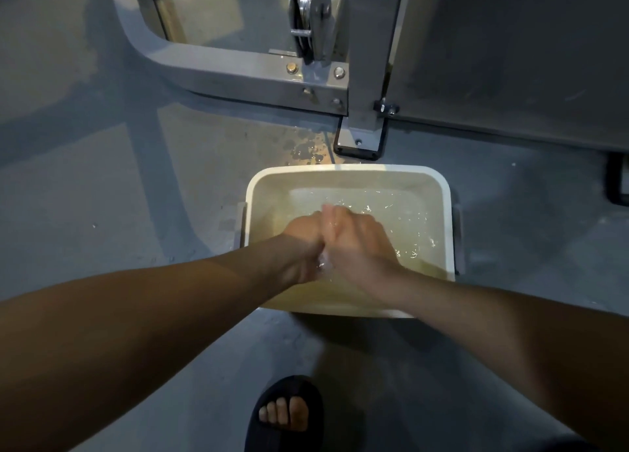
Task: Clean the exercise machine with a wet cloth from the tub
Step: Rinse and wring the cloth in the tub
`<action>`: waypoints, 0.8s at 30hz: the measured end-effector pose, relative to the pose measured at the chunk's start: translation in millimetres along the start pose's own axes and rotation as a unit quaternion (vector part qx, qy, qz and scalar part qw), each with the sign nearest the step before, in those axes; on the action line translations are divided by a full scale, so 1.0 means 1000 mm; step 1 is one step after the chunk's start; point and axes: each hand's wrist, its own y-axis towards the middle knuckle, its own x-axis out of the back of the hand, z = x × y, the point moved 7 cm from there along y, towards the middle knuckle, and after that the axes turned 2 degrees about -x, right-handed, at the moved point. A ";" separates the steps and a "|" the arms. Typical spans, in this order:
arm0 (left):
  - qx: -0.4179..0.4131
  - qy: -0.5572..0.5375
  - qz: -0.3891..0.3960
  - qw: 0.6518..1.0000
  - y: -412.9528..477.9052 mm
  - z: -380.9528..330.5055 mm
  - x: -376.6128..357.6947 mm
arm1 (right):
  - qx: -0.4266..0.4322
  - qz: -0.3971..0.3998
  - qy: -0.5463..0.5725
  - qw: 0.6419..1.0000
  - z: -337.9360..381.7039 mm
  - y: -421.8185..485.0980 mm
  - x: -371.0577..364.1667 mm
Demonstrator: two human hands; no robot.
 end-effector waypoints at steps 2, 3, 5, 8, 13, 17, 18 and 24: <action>-0.034 0.044 -0.023 0.998 0.009 -0.007 0.004 | -0.040 -0.041 -0.018 0.998 -0.015 0.014 0.014; -0.064 0.098 -0.043 0.992 0.014 -0.011 0.008 | -0.058 -0.061 -0.008 0.996 -0.024 0.018 0.020; -0.147 0.280 -0.088 0.945 0.019 -0.025 0.016 | -0.105 -0.067 0.029 0.992 -0.042 0.020 0.023; -0.261 0.553 -0.105 0.785 0.010 -0.032 0.011 | -0.137 0.010 0.035 0.990 -0.057 0.023 0.011; -0.325 0.616 -0.014 0.717 0.005 -0.022 0.003 | -0.064 0.154 0.228 0.959 -0.028 0.013 0.001; -0.335 0.346 0.024 0.876 0.004 -0.038 0.014 | -0.151 0.100 0.318 0.931 -0.042 0.020 0.012; -0.306 0.251 0.050 0.917 0.003 -0.037 0.015 | -0.177 0.090 0.315 0.928 -0.047 0.019 0.013; -0.200 0.083 0.073 0.974 0.013 -0.018 0.015 | -0.264 0.243 0.448 0.819 -0.041 0.004 -0.008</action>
